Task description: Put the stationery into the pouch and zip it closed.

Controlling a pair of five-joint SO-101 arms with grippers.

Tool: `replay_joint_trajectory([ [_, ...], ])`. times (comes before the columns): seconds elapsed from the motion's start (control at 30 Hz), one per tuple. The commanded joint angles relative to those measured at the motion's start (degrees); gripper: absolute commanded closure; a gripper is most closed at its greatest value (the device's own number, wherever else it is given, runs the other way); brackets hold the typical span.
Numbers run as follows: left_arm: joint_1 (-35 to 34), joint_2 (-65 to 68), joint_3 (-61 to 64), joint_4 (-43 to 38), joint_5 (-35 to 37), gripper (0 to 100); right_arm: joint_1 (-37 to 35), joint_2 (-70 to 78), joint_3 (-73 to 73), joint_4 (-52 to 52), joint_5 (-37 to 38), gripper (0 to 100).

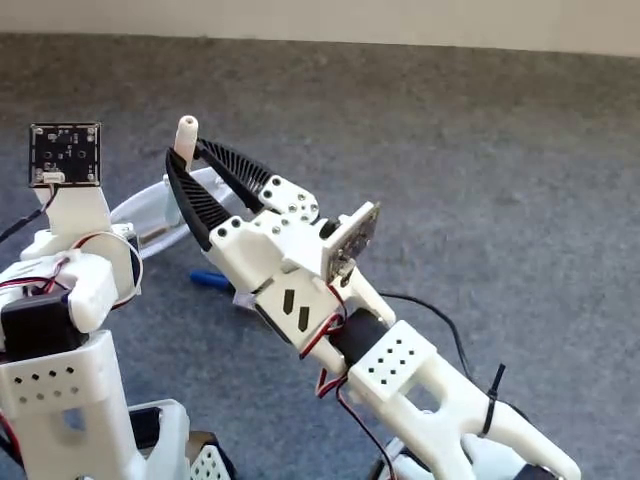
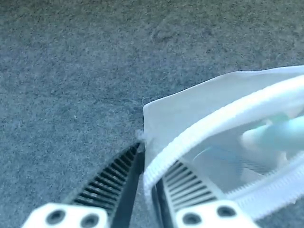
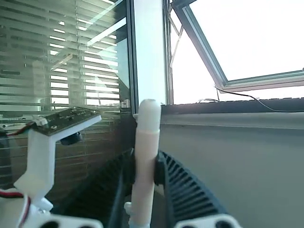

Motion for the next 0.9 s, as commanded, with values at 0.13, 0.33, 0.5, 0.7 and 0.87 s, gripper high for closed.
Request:
replay_joint_trajectory([
  [0.13,-0.31,-0.22,-0.40,-1.14,-0.18,99,0.57,-1.54,-0.57,6.55,0.44,84.7],
  [0.33,-0.40,-0.22,-0.40,-1.14,-0.18,99,0.66,-2.86,-0.75,9.10,0.35,84.7],
  [0.5,-0.48,-0.22,-0.40,-1.14,-0.18,99,0.84,-9.01,-1.10,13.23,0.35,84.7],
  [0.7,-0.48,-0.22,-0.40,-1.14,-0.18,99,0.84,-13.32,-8.92,31.78,0.35,84.7],
  [0.87,-0.57,-0.22,-0.40,-1.23,-0.18,99,0.84,-13.58,-13.05,43.38,0.35,84.7],
])
